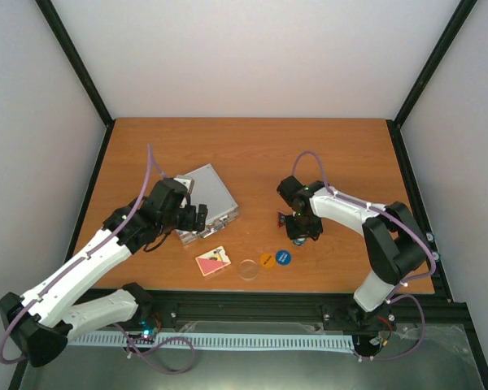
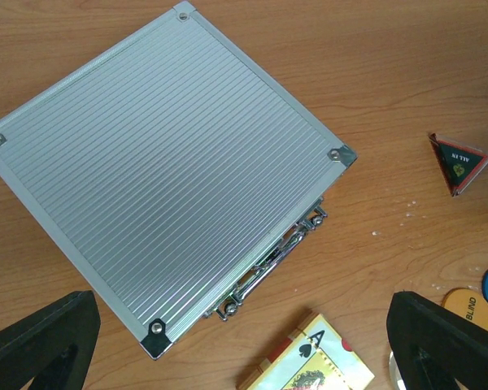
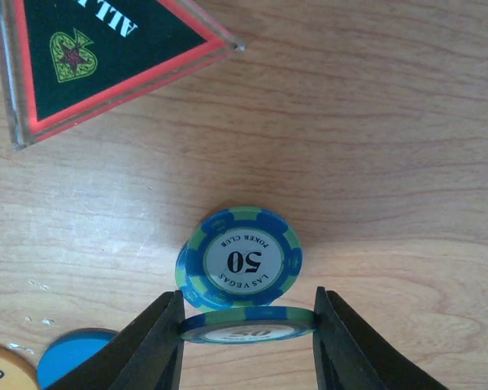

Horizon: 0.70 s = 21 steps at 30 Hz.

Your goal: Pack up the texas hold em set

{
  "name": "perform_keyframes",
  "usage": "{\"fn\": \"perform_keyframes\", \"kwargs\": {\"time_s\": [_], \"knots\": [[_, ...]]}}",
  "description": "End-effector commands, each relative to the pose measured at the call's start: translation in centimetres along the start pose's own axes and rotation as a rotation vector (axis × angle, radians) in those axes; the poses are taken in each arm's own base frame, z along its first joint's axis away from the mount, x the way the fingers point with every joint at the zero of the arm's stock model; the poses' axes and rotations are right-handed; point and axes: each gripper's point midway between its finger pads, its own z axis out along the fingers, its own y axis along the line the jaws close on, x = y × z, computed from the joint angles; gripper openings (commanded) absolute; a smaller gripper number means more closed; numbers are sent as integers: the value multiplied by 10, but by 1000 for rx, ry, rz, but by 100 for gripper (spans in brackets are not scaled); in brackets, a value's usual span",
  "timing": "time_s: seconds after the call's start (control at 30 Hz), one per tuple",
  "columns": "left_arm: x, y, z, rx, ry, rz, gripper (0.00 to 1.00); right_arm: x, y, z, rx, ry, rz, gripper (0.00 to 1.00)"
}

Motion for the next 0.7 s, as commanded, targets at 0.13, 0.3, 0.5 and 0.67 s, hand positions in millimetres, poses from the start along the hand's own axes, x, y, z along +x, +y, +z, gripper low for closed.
{"fn": "perform_keyframes", "kwargs": {"time_s": [0.13, 0.3, 0.5, 0.67], "knots": [[-10, 0, -6, -6, -25, -12, 100, -14, 2, -2, -19, -10, -19, 39], [-9, 1, -7, -11, -25, -13, 100, -13, 1, 1, -18, 1, -21, 39], [-9, 1, -6, -11, -25, -16, 100, -12, 2, 4, -26, 5, -23, 40], [-9, 3, -7, -18, -26, -14, 100, -11, 3, 9, -28, 20, -29, 42]]}}
